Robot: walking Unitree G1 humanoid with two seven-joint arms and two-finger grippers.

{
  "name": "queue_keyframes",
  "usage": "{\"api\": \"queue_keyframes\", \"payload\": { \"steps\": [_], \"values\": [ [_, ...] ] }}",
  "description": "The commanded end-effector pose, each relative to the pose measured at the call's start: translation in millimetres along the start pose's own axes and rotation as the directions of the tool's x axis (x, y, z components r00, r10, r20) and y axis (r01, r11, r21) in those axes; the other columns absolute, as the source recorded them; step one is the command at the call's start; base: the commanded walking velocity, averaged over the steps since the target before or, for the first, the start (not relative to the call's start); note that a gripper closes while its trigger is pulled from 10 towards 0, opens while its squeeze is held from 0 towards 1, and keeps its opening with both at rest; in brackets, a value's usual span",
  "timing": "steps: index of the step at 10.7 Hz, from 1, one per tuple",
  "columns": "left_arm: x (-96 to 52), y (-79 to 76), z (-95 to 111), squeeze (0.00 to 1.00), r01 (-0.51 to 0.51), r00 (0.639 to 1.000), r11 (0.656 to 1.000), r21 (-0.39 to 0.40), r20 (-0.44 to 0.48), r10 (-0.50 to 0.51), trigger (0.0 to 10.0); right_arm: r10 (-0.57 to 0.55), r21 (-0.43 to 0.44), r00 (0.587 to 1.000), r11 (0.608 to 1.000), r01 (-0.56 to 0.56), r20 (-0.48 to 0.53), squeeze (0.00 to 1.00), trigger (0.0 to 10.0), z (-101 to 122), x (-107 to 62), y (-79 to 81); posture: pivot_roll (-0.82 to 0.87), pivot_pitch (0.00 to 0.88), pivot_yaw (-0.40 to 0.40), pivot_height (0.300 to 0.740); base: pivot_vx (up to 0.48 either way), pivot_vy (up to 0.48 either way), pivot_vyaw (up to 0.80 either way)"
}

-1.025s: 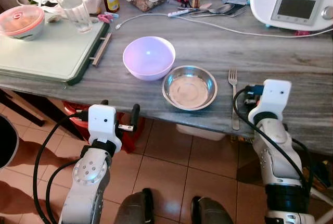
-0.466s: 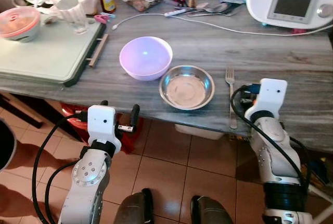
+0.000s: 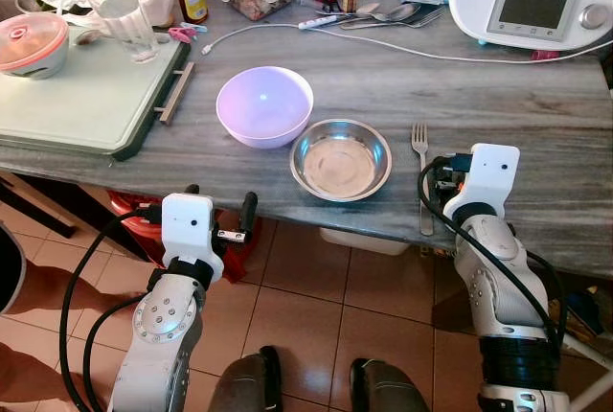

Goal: Setting the table

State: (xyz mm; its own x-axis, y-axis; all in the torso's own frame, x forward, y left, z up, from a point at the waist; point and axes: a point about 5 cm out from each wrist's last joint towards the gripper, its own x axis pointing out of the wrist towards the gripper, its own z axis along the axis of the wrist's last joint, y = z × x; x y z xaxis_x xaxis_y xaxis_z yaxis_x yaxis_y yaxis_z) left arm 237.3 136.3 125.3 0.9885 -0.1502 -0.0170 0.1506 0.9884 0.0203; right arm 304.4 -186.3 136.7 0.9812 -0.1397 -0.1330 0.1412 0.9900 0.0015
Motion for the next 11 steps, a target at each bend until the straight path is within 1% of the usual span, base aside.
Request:
{"api": "queue_keyframes", "payload": {
  "steps": [1, 5, 8, 11],
  "values": [
    [-0.4, -0.2, -0.8, 0.00, 0.003, 1.000, 1.000, 0.002, -0.008, -0.003, 10.0, 0.036, 0.016, 0.999, 0.999, -0.036, -0.030, 0.00, 10.0, -4.1, -1.0, 8.4, 0.03, 0.215, 0.067, 0.740, 0.000, 0.000, 0.00],
    [-0.2, -0.6, -0.8, 0.00, 0.002, 1.000, 1.000, 0.002, -0.006, -0.002, 10.0, 0.056, 0.052, 0.998, 0.997, -0.054, -0.022, 0.00, 10.0, -1.3, 0.6, 15.0, 0.03, 0.210, 0.065, 0.740, 0.000, 0.000, 0.00],
    [0.1, -1.3, -1.0, 0.00, 0.004, 1.000, 1.000, 0.001, -0.007, -0.004, 10.0, 0.077, 0.059, 0.997, 0.995, -0.075, -0.027, 0.00, 10.0, -1.1, -0.8, 19.1, 0.03, 0.208, 0.062, 0.740, 0.000, 0.000, 0.00],
    [0.4, -1.4, -1.0, 0.00, 0.003, 1.000, 1.000, 0.001, -0.006, -0.003, 10.0, 0.080, 0.066, 0.996, 0.995, -0.078, -0.028, 0.00, 10.0, -1.1, -0.5, 19.7, 0.03, 0.207, 0.062, 0.740, 0.000, 0.000, 0.00]
  ]
}}
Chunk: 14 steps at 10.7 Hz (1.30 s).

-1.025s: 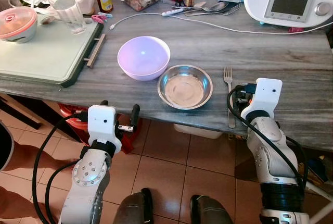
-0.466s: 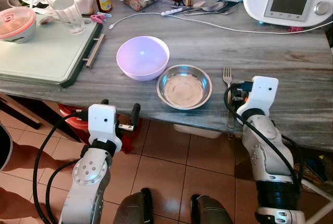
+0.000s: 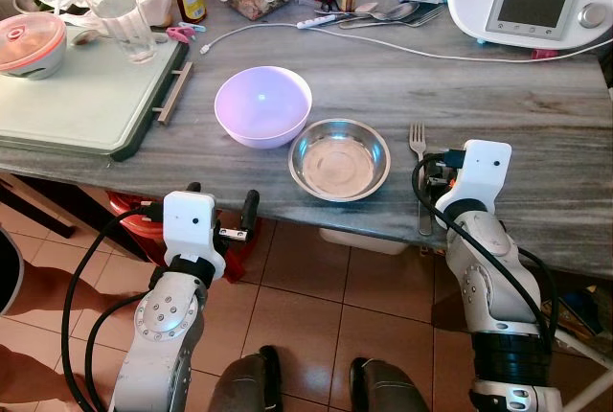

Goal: Setting the table

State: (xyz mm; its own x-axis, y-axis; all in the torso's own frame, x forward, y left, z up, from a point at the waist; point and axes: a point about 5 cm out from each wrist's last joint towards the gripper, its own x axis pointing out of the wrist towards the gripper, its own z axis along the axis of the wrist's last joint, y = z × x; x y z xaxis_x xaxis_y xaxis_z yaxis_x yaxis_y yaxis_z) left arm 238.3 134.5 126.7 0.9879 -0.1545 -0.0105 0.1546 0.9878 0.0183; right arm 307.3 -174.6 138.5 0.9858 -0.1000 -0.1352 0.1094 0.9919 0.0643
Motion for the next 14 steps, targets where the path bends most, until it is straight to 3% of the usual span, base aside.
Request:
{"api": "queue_keyframes", "payload": {
  "steps": [1, 8, 14],
  "values": [
    [-1.0, 0.2, -2.5, 0.00, -0.001, 1.000, 1.000, 0.003, -0.013, 0.001, 10.0, 0.039, 0.028, 0.999, 0.999, -0.039, -0.023, 0.00, 10.0, -2.4, -1.0, 8.7, 0.03, 0.208, 0.062, 0.740, 0.000, 0.000, 0.00],
    [-1.0, 0.4, -2.3, 0.00, 0.000, 1.000, 1.000, 0.003, -0.013, 0.000, 10.0, 0.057, 0.049, 0.998, 0.997, -0.055, -0.028, 0.00, 10.0, -2.7, -2.9, 11.0, 0.03, 0.212, 0.062, 0.740, 0.000, 0.000, 0.00],
    [1.3, 0.3, -2.8, 0.00, 0.002, 1.000, 1.000, 0.000, -0.010, -0.002, 10.0, -0.048, -0.057, 0.996, 0.997, 0.044, -0.073, 0.00, 10.0, -15.4, -27.8, -13.5, 0.01, 0.208, 0.060, 0.740, 0.000, 0.000, 0.00]
  ]
}}
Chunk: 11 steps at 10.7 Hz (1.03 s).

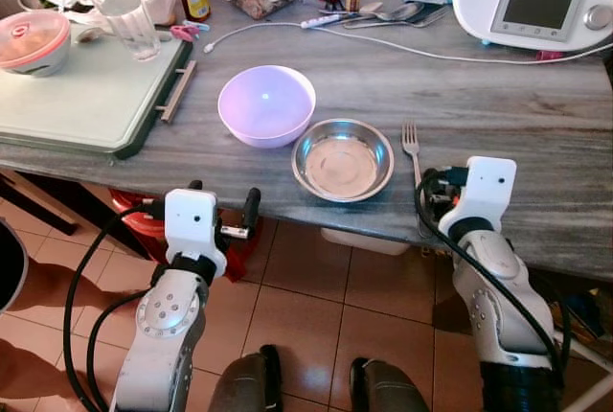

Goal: Setting the table

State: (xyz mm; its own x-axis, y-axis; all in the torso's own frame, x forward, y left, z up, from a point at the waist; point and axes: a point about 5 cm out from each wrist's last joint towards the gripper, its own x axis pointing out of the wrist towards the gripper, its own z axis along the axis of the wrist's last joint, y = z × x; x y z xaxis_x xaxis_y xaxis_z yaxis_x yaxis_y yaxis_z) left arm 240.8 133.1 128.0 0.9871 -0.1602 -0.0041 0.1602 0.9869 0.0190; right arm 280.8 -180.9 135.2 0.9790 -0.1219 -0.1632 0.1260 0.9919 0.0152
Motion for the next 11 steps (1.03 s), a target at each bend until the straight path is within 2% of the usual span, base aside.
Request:
{"api": "queue_keyframes", "payload": {
  "steps": [1, 5, 9, 11],
  "values": [
    [-1.0, 1.1, -3.8, 0.00, -0.004, 1.000, 1.000, 0.000, -0.014, 0.004, 10.0, -0.030, -0.018, 0.998, 0.999, 0.029, -0.055, 0.00, 10.0, -10.0, -3.8, -4.3, 0.01, 0.208, 0.059, 0.740, 0.000, 0.000, 0.00],
    [-0.4, 0.8, -3.5, 0.00, -0.006, 1.000, 1.000, -0.002, -0.012, 0.006, 10.0, 0.030, 0.031, 0.998, 0.999, -0.029, -0.047, 0.00, 10.0, -3.9, 0.1, 9.2, 0.01, 0.207, 0.058, 0.740, 0.000, 0.000, 0.00],
    [-0.9, 1.3, -3.9, 0.00, -0.007, 1.000, 1.000, -0.001, -0.014, 0.007, 10.0, 0.039, 0.027, 0.998, 0.999, -0.037, -0.053, 0.00, 10.0, -5.5, -1.1, 9.0, 0.01, 0.207, 0.059, 0.740, 0.000, 0.000, 0.00],
    [0.1, 1.6, -4.2, 0.00, -0.006, 1.000, 1.000, 0.002, -0.012, 0.006, 10.0, 0.016, -0.010, 1.000, 1.000, -0.016, 0.014, 0.00, 10.0, 3.1, -3.7, 6.5, 0.01, 0.197, 0.061, 0.740, 0.000, 0.000, 0.00]
  ]
}}
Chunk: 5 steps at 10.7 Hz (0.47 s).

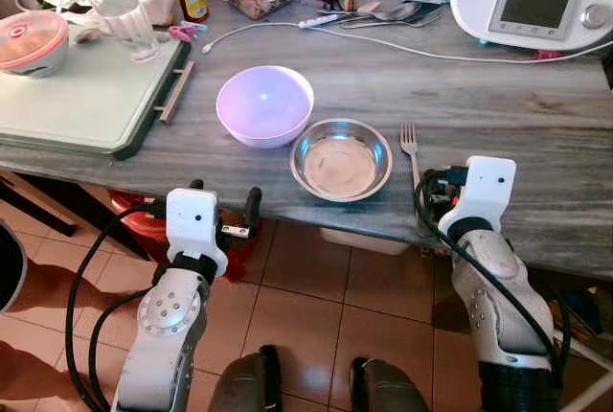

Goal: Setting the table

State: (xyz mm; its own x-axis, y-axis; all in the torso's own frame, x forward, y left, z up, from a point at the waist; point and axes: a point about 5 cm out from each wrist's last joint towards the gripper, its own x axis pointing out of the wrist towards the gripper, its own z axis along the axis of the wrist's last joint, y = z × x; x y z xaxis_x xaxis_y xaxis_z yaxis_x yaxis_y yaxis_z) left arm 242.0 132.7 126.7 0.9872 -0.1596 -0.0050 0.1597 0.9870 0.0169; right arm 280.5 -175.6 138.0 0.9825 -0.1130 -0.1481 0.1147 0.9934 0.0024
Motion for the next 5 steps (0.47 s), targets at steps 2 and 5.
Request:
{"api": "queue_keyframes", "payload": {
  "steps": [2, 5],
  "values": [
    [0.4, 4.1, -2.8, 0.00, -0.022, 1.000, 1.000, -0.008, -0.008, 0.022, 10.0, 0.007, -0.042, 0.987, 0.999, 0.000, 0.161, 0.00, 10.0, 22.2, -7.0, 2.3, 0.01, 0.181, 0.065, 0.740, 0.000, 0.000, 0.00],
    [2.7, 10.0, -8.7, 0.00, -0.043, 0.999, 0.999, 0.003, -0.018, 0.043, 10.0, 0.014, -0.077, 0.966, 0.997, 0.005, 0.257, 0.00, 10.0, 20.9, -13.9, -4.3, -0.01, 0.104, 0.076, 0.740, 0.000, 0.000, 0.00]
  ]
}}
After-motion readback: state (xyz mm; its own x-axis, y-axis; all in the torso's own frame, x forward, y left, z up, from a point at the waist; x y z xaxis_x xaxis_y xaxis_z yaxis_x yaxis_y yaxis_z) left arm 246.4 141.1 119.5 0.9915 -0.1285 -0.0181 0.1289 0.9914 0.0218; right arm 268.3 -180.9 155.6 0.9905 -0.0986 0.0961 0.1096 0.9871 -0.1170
